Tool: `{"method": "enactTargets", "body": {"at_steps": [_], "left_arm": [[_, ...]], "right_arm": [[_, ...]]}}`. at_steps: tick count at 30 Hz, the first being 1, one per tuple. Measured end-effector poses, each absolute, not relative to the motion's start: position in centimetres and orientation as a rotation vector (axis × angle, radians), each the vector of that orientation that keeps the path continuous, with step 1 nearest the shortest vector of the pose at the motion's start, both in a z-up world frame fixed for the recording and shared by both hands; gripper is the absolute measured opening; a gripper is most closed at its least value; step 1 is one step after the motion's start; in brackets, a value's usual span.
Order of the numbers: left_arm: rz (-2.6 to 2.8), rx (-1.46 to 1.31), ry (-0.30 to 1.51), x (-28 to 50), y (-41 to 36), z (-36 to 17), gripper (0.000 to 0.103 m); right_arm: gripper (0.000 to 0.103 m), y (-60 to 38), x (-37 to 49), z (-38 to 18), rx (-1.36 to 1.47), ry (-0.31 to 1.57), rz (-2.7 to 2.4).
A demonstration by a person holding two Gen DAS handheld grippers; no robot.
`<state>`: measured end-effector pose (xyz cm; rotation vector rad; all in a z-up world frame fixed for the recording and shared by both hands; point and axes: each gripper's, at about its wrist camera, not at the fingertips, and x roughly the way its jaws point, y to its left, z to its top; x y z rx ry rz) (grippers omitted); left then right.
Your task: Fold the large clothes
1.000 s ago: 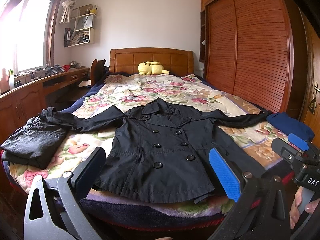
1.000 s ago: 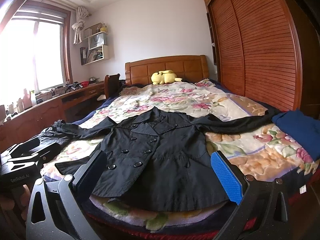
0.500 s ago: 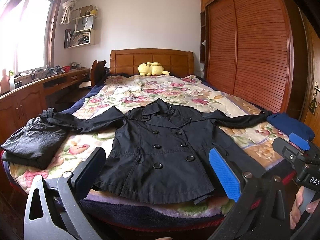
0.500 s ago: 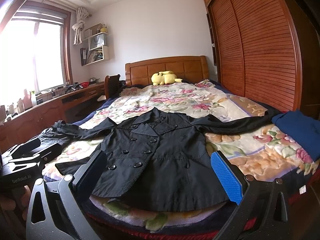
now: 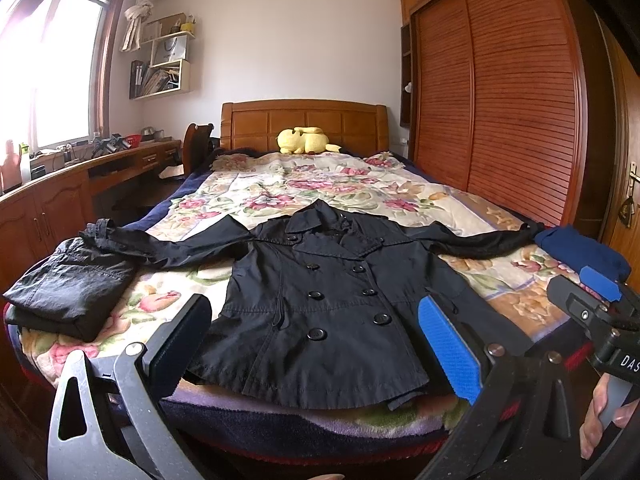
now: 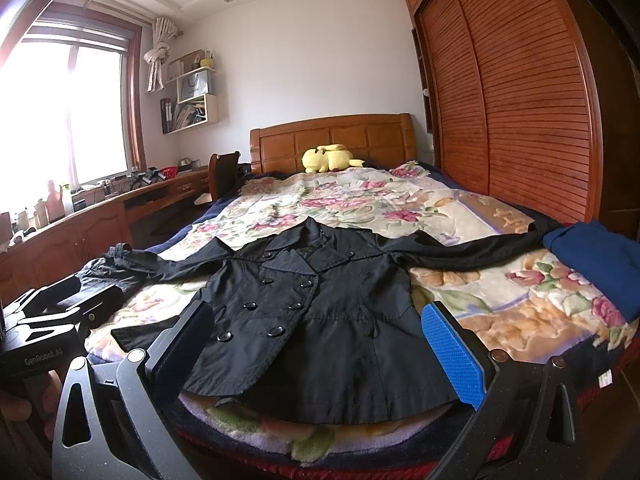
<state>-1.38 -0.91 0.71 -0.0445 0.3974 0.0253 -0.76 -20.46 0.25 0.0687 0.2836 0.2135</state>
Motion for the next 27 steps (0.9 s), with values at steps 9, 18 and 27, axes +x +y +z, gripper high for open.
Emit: {"method": "enactTargets", "body": {"at_steps": [9,18,27], "left_arm": [[0.027,-0.044,0.396,-1.40,-0.88,0.76,0.103],[0.028,-0.042,0.392,-1.45,-0.85,1.03,0.103],[0.027,-0.044,0.392,-1.43,-0.89,1.15,0.103]], "right_arm": [[0.103,-20.46,-0.81,0.19,0.068,0.283,0.217],[0.103,-20.67,-0.88,0.15,0.069,0.283,0.221],[0.103,-20.64,-0.92,0.14,0.070,0.284,0.224]]}}
